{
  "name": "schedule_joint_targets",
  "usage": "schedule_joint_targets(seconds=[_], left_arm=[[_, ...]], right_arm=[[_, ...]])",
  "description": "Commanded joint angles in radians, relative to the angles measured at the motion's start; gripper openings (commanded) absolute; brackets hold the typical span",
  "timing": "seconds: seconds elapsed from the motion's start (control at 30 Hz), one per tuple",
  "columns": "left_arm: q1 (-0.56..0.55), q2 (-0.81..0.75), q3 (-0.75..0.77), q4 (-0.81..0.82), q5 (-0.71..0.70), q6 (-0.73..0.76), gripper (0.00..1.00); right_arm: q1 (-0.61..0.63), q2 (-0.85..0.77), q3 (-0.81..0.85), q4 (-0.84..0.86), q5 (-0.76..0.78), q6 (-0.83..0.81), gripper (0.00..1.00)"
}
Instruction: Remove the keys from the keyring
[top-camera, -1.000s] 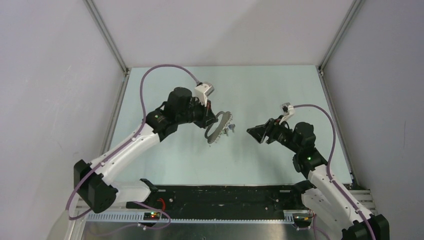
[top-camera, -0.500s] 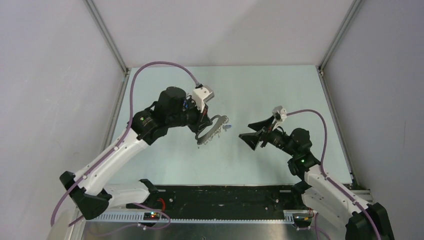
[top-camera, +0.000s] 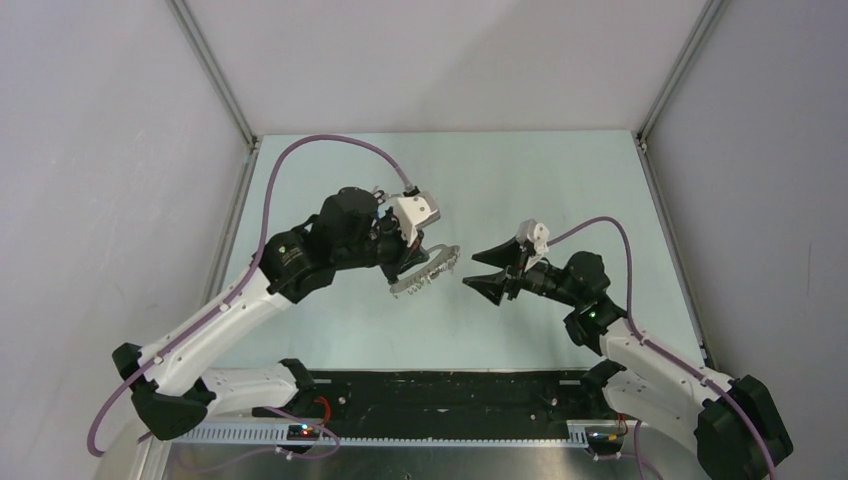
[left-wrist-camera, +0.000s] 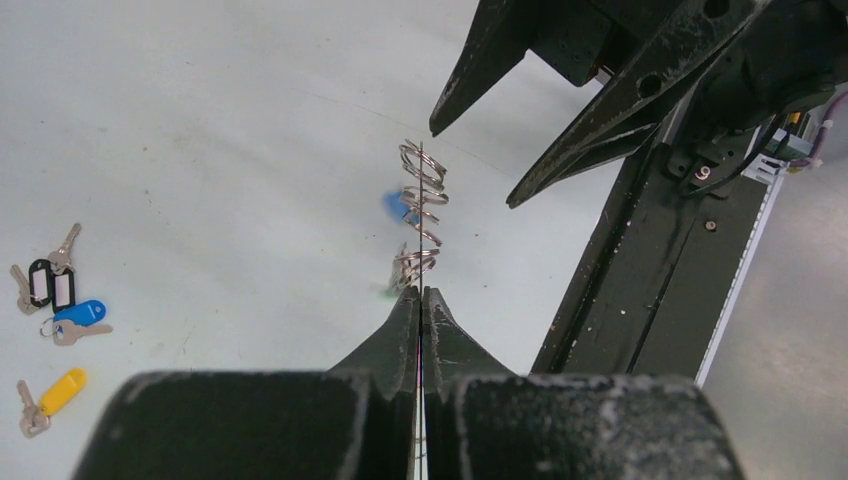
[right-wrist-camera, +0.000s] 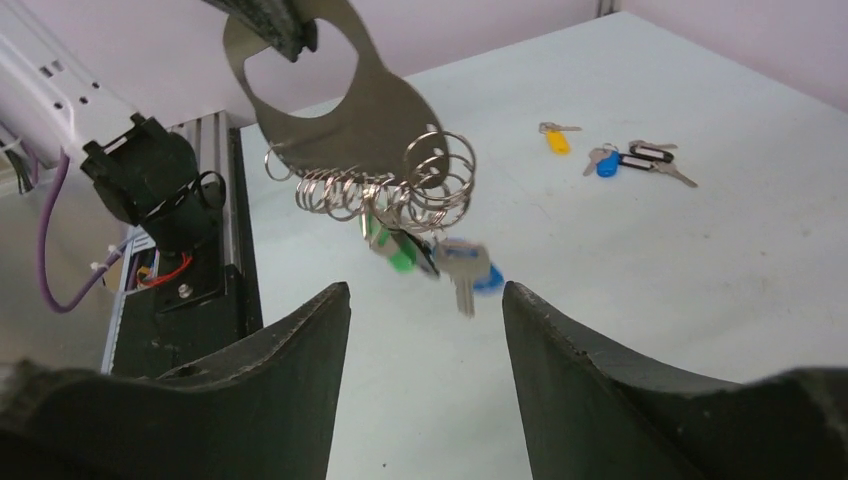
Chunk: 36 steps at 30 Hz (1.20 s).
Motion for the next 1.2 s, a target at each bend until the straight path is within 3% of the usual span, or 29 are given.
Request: schedule_joint_targets(seconds=[0.0, 0.33, 0.4, 0.57, 0.77, 0.83, 1.0, 1.17], left_arm=[[-0.010, -0.036, 0.039, 0.033, 0.017, 0.042, 0.00], [-0.016, -0.063, 0.055, 0.032, 0.072, 0.043, 0.00], [-0.017, -0.069, 0.052, 0.031, 0.092, 0.050, 0.00], [-0.019, -0.078, 0.046, 0.016, 0.095, 0.090, 0.00], [-0.024, -0.057, 0.050, -0.014, 0.079, 0.141, 0.00], [-0.027, -0.050, 0.052, -0.021, 0.078, 0.153, 0.00], [-0.035, -0.043, 0.059, -0.022, 0.076, 0.172, 0.00], [-0.040, -0.054, 0.061, -0.021, 0.085, 0.189, 0.00]], right_arm=[[0.025, 0.025, 0.041, 0.063, -0.044, -0.108, 0.62], [0.058, 0.081, 0.066, 0.111, -0.070, -0.136, 0.49], [0.059, 0.077, 0.071, 0.116, -0.079, -0.132, 0.53], [0.052, 0.024, 0.102, 0.029, -0.075, -0.136, 0.72], [0.050, -0.020, 0.208, -0.161, -0.106, -0.179, 0.76], [0.053, -0.005, 0.246, -0.196, -0.133, -0.184, 0.75], [0.078, 0.068, 0.380, -0.333, -0.194, -0.235, 0.59], [0.121, 0.123, 0.451, -0.415, -0.192, -0.290, 0.50]])
